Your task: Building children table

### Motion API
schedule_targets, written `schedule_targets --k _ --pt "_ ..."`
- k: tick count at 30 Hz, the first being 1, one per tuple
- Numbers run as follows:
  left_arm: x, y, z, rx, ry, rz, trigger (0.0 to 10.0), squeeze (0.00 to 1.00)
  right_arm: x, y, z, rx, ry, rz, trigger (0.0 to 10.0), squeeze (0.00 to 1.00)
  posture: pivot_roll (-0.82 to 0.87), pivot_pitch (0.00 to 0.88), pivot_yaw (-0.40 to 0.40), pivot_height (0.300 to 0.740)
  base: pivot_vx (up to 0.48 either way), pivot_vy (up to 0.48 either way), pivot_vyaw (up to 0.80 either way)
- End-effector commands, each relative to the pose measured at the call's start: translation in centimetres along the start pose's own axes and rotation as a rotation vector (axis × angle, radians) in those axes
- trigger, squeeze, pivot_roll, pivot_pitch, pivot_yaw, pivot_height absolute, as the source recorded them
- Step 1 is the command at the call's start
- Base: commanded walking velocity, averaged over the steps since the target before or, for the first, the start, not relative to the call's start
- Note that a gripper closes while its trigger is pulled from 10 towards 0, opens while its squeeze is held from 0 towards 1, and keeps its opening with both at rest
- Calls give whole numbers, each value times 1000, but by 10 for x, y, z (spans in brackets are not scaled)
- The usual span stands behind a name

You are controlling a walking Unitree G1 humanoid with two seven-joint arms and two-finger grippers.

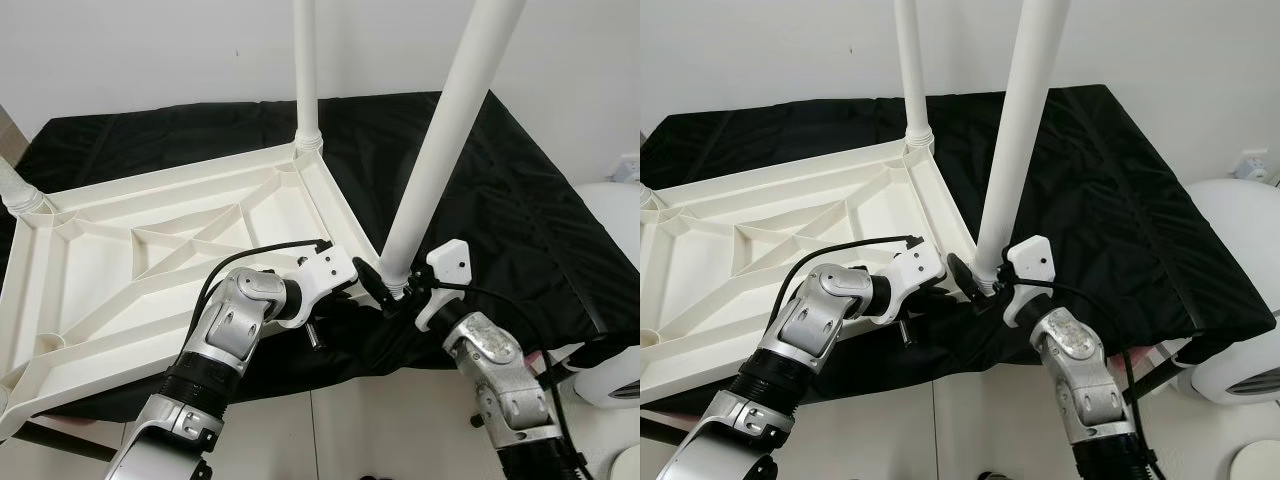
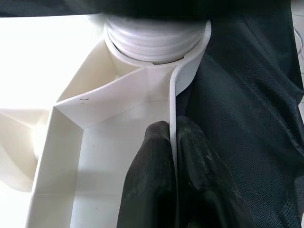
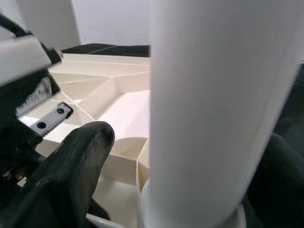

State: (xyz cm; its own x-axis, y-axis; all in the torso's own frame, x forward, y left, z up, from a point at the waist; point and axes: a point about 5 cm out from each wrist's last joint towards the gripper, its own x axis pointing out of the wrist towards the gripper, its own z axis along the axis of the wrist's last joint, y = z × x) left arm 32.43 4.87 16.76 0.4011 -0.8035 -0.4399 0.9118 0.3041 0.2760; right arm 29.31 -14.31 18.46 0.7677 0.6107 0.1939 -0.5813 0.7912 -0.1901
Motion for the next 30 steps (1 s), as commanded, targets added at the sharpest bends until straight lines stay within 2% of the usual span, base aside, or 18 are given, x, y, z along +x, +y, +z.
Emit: schedule_targets --k 1,5,11,15,17,20,28,29,30 --pt "-1 9 -7 -28 3 193 10000 0 -2 -5 0 7 -6 26 10000 0 -130 139 73 740 0 0 0" --pt "-1 8 -7 -25 2 190 10000 0 -5 -17 -2 7 21 82 10000 0 -129 137 77 740 0 0 0" --pt "0 8 -6 -24 1 186 10000 0 -7 -25 -1 17 43 137 10000 0 -131 134 80 740 0 0 0" --pt "0 8 -6 -23 1 185 10000 0 -7 -26 -1 23 48 151 10000 0 -131 134 80 740 0 0 0" --pt "0 7 -6 -21 0 183 10000 0 -8 -27 -1 31 68 208 10000 0 -133 128 82 740 0 0 0" --pt "1 7 -5 -20 -1 182 10000 0 -7 -28 -2 43 77 232 10000 0 -133 126 82 740 0 0 0" --pt "1 6 -4 -18 -3 178 10000 0 -6 -31 -2 44 80 261 10000 0 -134 126 81 740 0 0 0" --pt "1 6 -4 -18 -3 178 10000 0 -6 -31 -3 48 81 263 9412 0 -134 128 83 740 0 0 0" --pt "1 6 -4 -18 -3 178 10000 0 -6 -31 -3 48 81 263 9412 0 -134 128 83 740 0 0 0"
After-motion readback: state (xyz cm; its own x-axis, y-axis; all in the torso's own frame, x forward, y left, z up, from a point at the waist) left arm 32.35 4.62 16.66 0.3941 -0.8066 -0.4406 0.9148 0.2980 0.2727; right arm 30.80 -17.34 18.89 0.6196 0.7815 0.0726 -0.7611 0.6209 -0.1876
